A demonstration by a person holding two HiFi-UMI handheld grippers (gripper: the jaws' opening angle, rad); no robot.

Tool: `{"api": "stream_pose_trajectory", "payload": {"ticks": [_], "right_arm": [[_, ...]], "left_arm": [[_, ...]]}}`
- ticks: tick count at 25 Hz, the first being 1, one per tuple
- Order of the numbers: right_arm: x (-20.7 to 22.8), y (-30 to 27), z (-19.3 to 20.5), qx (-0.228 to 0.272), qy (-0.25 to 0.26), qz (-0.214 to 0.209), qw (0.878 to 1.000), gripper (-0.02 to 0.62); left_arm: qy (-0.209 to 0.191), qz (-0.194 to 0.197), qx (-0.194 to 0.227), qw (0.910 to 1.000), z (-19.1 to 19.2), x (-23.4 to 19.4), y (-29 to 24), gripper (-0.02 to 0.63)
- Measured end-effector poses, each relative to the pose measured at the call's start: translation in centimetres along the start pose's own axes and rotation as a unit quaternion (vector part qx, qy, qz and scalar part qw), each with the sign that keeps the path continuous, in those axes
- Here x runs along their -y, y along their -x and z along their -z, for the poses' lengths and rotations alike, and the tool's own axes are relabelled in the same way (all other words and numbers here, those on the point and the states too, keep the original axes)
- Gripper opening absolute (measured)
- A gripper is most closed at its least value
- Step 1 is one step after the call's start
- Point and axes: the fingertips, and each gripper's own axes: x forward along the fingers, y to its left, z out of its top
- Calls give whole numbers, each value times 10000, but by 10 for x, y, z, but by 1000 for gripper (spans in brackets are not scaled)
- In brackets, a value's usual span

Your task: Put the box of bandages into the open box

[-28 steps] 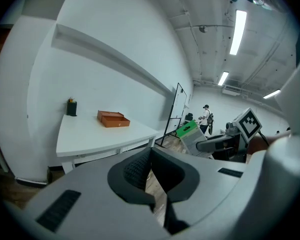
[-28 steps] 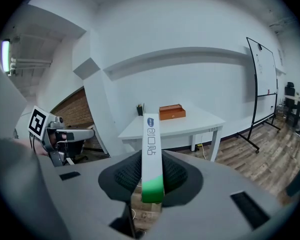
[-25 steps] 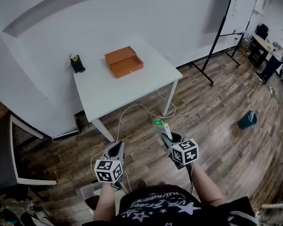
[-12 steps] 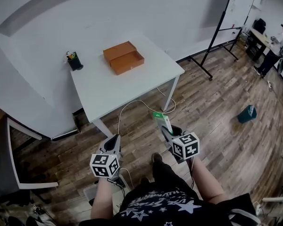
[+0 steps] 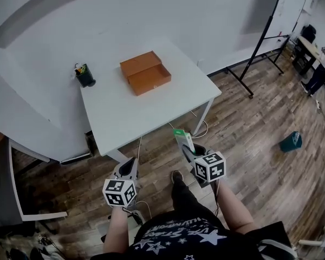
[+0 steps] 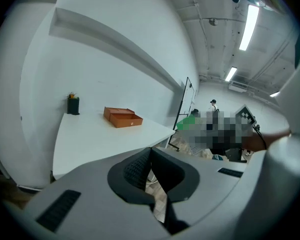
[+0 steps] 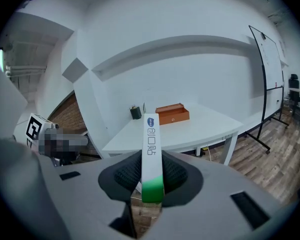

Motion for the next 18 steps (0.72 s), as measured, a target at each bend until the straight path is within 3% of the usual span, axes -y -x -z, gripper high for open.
{"api": "stream_pose_trajectory", "payload": {"ticks": [9, 18], "right_arm": [[87, -83, -75, -28, 22, -352, 9994, 109], [154, -149, -123, -255, 277, -617, 9974, 109]], "left_arm": [[-20, -277, 78, 9996, -66, -21, -107, 20], [-42, -628, 128, 9979, -106, -45, -182, 20]]}}
